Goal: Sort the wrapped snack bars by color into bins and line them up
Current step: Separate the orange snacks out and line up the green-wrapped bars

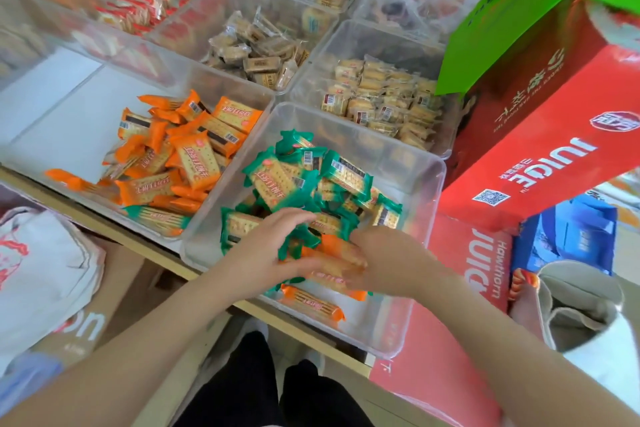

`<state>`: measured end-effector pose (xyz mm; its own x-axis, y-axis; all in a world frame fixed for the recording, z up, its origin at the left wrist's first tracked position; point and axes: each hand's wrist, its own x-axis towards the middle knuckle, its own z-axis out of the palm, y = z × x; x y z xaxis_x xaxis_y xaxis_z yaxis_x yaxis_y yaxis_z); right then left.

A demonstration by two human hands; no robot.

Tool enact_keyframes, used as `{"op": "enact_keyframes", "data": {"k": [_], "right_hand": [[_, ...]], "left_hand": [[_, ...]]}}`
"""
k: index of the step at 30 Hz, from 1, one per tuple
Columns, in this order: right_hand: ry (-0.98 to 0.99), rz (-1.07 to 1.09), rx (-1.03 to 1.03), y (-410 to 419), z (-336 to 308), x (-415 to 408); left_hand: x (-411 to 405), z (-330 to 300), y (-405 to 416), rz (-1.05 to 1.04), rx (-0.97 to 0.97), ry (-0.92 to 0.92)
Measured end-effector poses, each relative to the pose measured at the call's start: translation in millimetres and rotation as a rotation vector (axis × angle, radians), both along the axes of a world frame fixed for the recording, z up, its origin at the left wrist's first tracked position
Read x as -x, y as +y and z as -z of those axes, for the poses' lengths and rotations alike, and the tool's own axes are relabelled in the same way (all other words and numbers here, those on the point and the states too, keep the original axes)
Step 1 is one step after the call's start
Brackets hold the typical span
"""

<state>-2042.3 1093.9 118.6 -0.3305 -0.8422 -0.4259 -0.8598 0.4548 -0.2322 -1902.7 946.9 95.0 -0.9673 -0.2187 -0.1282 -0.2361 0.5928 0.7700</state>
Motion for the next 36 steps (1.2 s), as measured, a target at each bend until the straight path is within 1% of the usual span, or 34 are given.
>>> {"op": "enact_keyframes", "data": {"k": [2, 3, 5, 6, 7, 8, 9, 10, 11, 12, 13, 14, 16, 18, 21, 24, 26, 29, 30, 32, 33, 36], "right_hand": [[-0.197, 0.098, 0.180, 0.2, -12.1, 9.8], [-0.322, 0.180, 0.265, -1.1, -12.5, 13.5], [-0.619, 0.312, 0.377, -6.0, -7.8, 12.2], [-0.767, 0.340, 0.397, -8.9, -2.5, 8.2], [-0.883, 0.347, 0.389, -11.6, 4.0, 4.4], [-0.955, 0.349, 0.376, -13.8, 10.3, 0.7], [-0.972, 0.362, 0.376, -16.1, 15.7, -2.4], [-0.927, 0.398, 0.381, -18.3, 22.1, -3.1], [-0.812, 0.423, 0.374, -20.5, 28.4, -1.0], [-0.620, 0.389, 0.326, -22.3, 35.7, 2.4], [-0.414, 0.290, 0.243, -24.0, 42.8, 5.0], [-0.269, 0.169, 0.156, -25.7, 50.0, 5.8], [-0.142, -0.014, 0.015, -29.8, 62.0, 2.0], [-0.013, -0.098, -0.084, -34.5, 68.8, -7.0], [0.179, -0.118, -0.178, -37.3, 77.0, -23.1], [0.312, -0.097, -0.169, -36.7, 87.0, -32.2], [0.310, -0.057, -0.188, -34.5, 89.7, -33.5], [0.134, 0.103, -0.242, -30.4, 81.8, -29.3], [0.074, 0.135, -0.230, -28.6, 74.9, -26.9], [0.002, 0.201, -0.133, -23.0, 55.4, -21.7], [-0.002, 0.251, -0.056, -18.9, 44.3, -19.5], [0.032, 0.392, 0.272, -13.2, 13.4, -23.7]], "left_hand": [[2.5, -2.8, 7.7, -0.120, -0.231, 0.031], [3.0, -3.8, 10.6, -0.224, -0.394, 0.082], [2.3, -3.4, 13.8, -0.436, -0.783, 0.175], [0.5, -1.4, 13.7, -0.511, -0.906, 0.199], [-1.9, -2.5, 13.8, -0.560, -0.948, 0.200], [-5.6, -3.6, 13.8, -0.589, -0.935, 0.194], [-10.0, -6.1, 13.2, -0.614, -0.897, 0.192], [-15.0, -6.2, 11.4, -0.646, -0.850, 0.196], [-20.2, -8.4, 10.0, -0.676, -0.823, 0.205], [-26.1, -8.6, 6.6, -0.721, -0.824, 0.218], [-30.5, -9.7, 3.0, -0.781, -0.859, 0.234], [-33.5, -10.5, -0.5, -0.857, -0.906, 0.245], [-37.4, -11.1, -7.4, -1.003, -0.994, 0.266], [-39.9, -12.4, -10.6, -1.074, -1.055, 0.288], [-43.3, -13.7, -12.4, -1.055, -1.081, 0.237], [-48.8, -9.8, -19.4, -0.988, -1.063, 0.145], [-52.7, -8.9, -27.0, -0.953, -1.059, 0.103], [-59.4, -10.6, -38.0, -0.891, -1.104, 0.053], [-62.5, -11.2, -41.9, -0.875, -1.125, 0.042], [-69.9, -10.8, -51.6, -0.831, -1.143, 0.014], [-73.6, -10.2, -57.0, -0.813, -1.132, 0.000], [-84.4, -12.2, -73.3, -0.778, -1.102, 0.001]]}}
